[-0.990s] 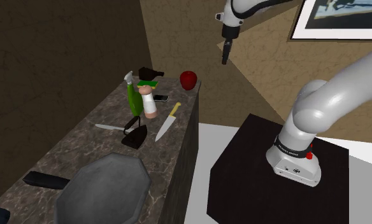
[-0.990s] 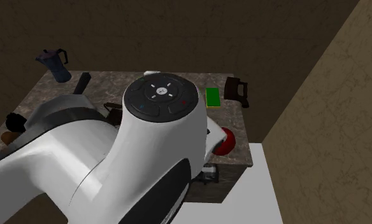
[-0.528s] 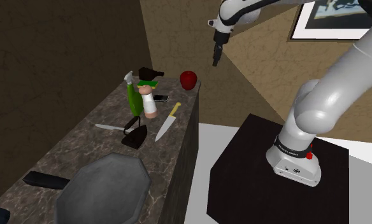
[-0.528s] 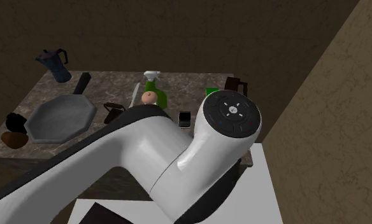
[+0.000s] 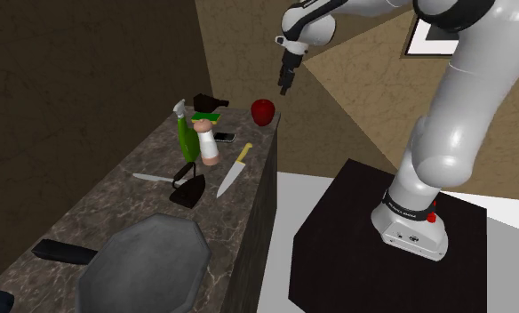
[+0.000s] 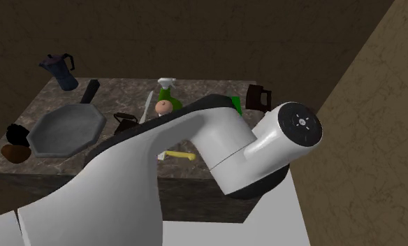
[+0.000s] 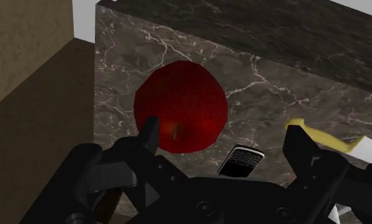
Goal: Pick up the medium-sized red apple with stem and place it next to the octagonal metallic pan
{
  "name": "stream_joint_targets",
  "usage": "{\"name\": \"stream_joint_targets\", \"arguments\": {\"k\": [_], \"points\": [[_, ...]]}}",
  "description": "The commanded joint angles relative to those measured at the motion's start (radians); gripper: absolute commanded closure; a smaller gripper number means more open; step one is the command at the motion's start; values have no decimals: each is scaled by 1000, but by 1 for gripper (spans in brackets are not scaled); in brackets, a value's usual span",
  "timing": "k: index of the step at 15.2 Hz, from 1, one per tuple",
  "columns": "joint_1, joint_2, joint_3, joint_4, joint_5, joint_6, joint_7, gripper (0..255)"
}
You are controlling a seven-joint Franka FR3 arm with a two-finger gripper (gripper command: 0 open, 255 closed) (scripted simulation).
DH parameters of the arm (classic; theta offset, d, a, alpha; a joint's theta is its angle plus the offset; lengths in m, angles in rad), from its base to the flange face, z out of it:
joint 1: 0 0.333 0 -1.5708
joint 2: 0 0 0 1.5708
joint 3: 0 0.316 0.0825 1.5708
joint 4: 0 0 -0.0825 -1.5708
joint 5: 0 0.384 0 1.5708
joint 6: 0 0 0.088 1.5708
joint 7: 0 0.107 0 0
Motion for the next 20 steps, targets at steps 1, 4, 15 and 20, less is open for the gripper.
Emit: {"name": "stream_joint_targets", "arguments": {"k": [1, 4, 15, 20], "points": [[-7, 91, -5, 76, 108, -12, -113, 0], [-47, 223, 18, 201, 245, -49, -250, 0], [-59, 309, 54, 216, 319, 5, -299, 0], [-59, 309, 54, 216, 319, 5, -299, 0]]}}
